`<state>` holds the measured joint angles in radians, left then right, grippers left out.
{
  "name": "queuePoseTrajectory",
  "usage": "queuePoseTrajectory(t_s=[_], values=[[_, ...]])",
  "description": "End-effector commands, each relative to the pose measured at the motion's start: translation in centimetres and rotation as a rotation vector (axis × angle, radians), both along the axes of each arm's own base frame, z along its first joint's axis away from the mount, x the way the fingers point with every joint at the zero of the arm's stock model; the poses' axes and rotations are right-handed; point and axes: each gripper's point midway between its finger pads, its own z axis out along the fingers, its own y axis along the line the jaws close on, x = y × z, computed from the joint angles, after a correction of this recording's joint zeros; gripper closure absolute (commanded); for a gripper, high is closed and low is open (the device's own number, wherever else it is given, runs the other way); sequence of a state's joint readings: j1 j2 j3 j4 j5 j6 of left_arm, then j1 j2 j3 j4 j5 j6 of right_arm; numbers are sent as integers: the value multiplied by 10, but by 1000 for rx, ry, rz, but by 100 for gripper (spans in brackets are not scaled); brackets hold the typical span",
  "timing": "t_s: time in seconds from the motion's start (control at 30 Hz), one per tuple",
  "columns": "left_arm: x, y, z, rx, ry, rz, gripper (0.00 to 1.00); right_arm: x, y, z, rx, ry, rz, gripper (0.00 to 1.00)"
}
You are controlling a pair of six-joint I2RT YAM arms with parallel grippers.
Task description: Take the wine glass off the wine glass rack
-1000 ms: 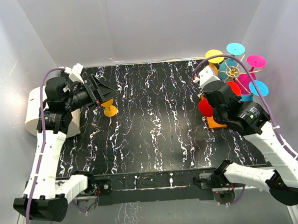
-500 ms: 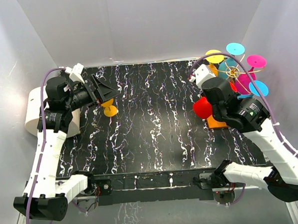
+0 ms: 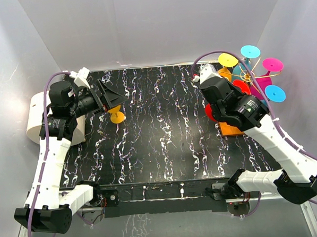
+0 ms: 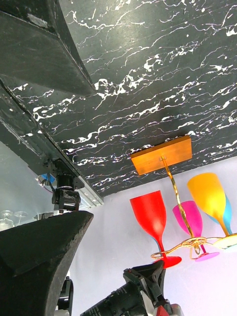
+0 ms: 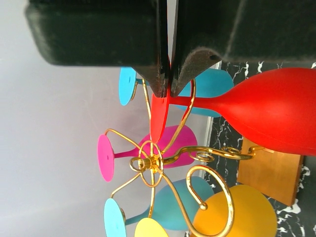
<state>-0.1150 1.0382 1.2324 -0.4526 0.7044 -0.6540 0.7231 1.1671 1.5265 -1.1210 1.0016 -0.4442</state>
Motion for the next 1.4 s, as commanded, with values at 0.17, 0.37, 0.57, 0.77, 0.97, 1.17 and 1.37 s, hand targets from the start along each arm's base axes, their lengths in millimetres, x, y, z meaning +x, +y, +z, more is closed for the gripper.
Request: queuePoseTrajectory(t_s=[0.17, 0.37, 0.57, 0.77, 0.97, 1.17, 1.37], values=[[-11, -2, 25, -5, -65, -30, 1, -2, -14, 34, 8, -143, -109, 100], [-15, -2, 29, -8, -71, -30, 1, 3, -18, 28, 0, -137, -103, 100], [-19, -2, 33, -10, -80, -32, 1, 11, -25, 23, 11, -134, -120, 100], [-24, -1, 40, -7, -94, -35, 1, 13, -29, 26, 28, -147, -137, 100], [-30, -1, 41, -5, -95, -40, 1, 4, -36, 26, 40, -154, -149, 100], [-32, -1, 47, -13, -106, -44, 1, -4, -44, 20, 35, -149, -167, 100], [-34, -1, 56, -16, -118, -42, 1, -13, -52, 14, 42, -146, -184, 100]])
